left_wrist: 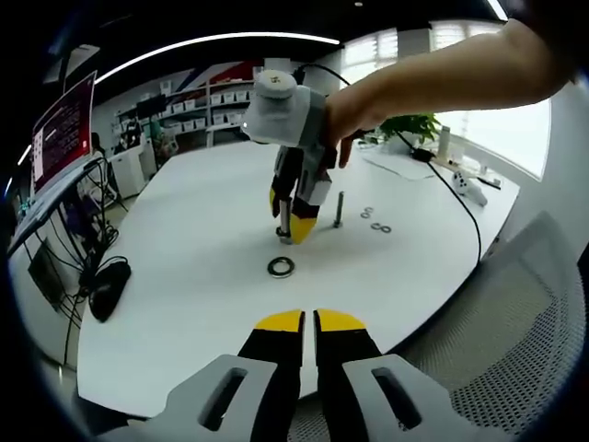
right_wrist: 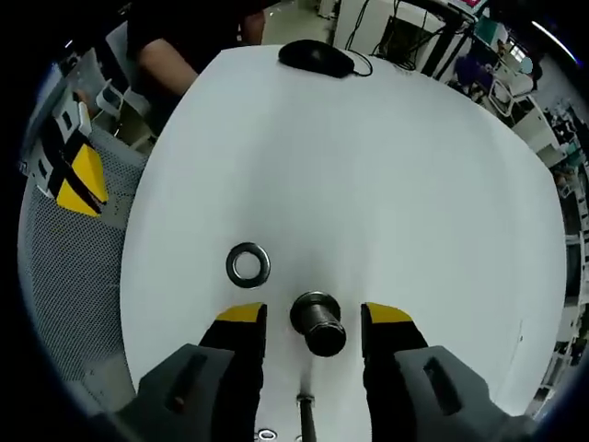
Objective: Place the washer onto the threaded stud by aligning its center hole with the stud, sliding it down to the base, and recovering from edge contact or off-axis alignment until the washer reaches the visible bottom stop.
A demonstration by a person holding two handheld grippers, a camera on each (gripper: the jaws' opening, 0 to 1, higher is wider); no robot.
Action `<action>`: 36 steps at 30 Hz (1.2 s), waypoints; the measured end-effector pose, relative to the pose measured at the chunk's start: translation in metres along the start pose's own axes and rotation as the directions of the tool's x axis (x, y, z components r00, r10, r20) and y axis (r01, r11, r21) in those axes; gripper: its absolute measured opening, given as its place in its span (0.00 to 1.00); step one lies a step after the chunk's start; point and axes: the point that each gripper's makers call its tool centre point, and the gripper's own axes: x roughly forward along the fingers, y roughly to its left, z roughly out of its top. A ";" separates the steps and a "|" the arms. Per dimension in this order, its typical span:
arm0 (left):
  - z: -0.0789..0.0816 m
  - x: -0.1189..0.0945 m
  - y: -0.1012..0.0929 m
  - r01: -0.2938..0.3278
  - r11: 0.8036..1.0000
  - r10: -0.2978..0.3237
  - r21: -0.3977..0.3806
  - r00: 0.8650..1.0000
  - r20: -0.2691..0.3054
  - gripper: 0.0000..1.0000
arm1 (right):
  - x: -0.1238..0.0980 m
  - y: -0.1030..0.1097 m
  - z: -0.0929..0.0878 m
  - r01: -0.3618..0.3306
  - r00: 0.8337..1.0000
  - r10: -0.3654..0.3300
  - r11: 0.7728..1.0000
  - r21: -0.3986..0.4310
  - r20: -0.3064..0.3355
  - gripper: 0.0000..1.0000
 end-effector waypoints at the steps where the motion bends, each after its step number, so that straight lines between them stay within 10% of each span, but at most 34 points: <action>1: -0.001 0.000 0.000 0.001 1.000 -0.001 0.004 1.000 -0.009 0.01 | -0.003 0.001 0.002 0.006 1.000 -0.006 1.000 0.003 0.017 0.48; 15: -0.003 0.000 0.000 0.001 1.000 -0.001 0.007 1.000 -0.022 0.01 | -0.043 0.031 0.041 0.004 0.985 0.003 0.999 -0.036 0.174 0.52; 36: -0.004 0.000 0.000 0.000 1.000 0.000 0.012 1.000 -0.029 0.01 | 0.005 0.061 0.017 -0.091 0.995 0.095 0.990 -0.107 0.031 0.46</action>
